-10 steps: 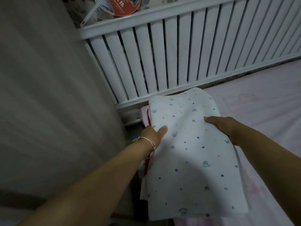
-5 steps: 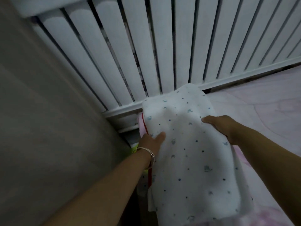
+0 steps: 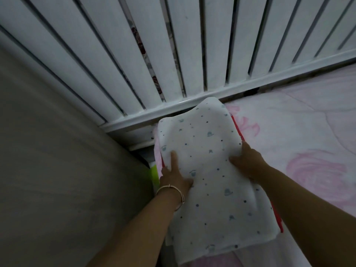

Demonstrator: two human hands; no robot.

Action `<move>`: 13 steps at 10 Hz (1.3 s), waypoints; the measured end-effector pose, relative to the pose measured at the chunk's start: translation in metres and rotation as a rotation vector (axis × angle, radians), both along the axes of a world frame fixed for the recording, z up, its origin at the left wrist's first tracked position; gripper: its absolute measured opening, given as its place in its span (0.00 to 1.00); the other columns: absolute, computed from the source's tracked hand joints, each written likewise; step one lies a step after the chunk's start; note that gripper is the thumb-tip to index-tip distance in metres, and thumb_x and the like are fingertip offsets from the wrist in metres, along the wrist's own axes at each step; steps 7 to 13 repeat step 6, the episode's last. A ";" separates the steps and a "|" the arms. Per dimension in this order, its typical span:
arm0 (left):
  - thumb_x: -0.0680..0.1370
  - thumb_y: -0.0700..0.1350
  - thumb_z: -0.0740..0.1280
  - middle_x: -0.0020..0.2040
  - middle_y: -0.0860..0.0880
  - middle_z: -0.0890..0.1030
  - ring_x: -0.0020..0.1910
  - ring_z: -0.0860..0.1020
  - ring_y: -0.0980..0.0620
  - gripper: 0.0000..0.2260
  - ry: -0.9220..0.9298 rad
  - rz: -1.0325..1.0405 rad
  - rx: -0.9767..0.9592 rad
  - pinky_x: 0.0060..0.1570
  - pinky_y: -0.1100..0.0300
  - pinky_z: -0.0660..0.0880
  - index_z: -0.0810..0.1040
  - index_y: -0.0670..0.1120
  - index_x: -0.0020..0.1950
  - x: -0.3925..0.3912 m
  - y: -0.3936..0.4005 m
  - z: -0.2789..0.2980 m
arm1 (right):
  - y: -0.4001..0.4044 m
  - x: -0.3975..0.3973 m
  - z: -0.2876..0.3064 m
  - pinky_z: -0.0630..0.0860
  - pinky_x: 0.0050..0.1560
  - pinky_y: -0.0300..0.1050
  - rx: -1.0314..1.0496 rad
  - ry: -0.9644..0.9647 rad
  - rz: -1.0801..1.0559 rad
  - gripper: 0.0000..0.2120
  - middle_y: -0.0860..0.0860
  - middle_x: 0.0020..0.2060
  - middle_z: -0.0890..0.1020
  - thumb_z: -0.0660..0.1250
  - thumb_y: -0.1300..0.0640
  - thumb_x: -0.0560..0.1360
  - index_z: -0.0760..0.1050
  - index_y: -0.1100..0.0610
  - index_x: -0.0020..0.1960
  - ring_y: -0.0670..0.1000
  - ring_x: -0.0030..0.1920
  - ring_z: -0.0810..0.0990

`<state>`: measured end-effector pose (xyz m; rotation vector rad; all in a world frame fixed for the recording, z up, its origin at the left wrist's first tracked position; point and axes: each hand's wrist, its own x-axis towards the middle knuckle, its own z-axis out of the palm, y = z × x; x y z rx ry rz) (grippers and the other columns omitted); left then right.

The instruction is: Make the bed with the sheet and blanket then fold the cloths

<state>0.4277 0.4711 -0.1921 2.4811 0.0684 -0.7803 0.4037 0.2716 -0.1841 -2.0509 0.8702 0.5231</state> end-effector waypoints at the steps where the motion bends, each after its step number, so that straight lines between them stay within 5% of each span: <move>1: 0.73 0.51 0.69 0.76 0.39 0.39 0.74 0.58 0.39 0.47 0.074 -0.096 0.147 0.73 0.53 0.60 0.34 0.56 0.75 0.002 -0.001 0.007 | 0.006 0.000 -0.003 0.66 0.69 0.57 -0.142 0.031 0.017 0.33 0.59 0.69 0.69 0.63 0.51 0.77 0.50 0.54 0.77 0.62 0.69 0.67; 3: 0.74 0.54 0.69 0.76 0.42 0.31 0.77 0.39 0.40 0.47 0.145 -0.388 0.397 0.74 0.44 0.48 0.33 0.52 0.76 -0.013 -0.001 0.046 | 0.026 -0.021 0.022 0.61 0.69 0.61 -0.433 0.054 0.201 0.28 0.57 0.72 0.63 0.55 0.53 0.80 0.49 0.54 0.77 0.60 0.71 0.63; 4: 0.72 0.55 0.70 0.77 0.43 0.34 0.77 0.38 0.41 0.49 0.162 -0.497 0.463 0.75 0.42 0.49 0.34 0.50 0.76 -0.021 0.003 0.067 | 0.032 -0.040 0.047 0.62 0.70 0.61 -0.504 0.135 0.354 0.29 0.57 0.69 0.66 0.61 0.57 0.77 0.55 0.55 0.75 0.59 0.70 0.65; 6: 0.74 0.56 0.67 0.78 0.44 0.49 0.77 0.49 0.44 0.41 -0.076 -0.498 0.332 0.74 0.45 0.55 0.44 0.46 0.77 -0.044 0.004 0.115 | 0.040 -0.087 0.108 0.63 0.69 0.56 -0.436 0.086 0.352 0.39 0.55 0.70 0.67 0.70 0.52 0.73 0.53 0.53 0.77 0.57 0.70 0.65; 13: 0.74 0.56 0.67 0.78 0.44 0.49 0.77 0.49 0.44 0.41 -0.076 -0.498 0.332 0.74 0.45 0.55 0.44 0.46 0.77 -0.044 0.004 0.115 | 0.040 -0.087 0.108 0.63 0.69 0.56 -0.436 0.086 0.352 0.39 0.55 0.70 0.67 0.70 0.52 0.73 0.53 0.53 0.77 0.57 0.70 0.65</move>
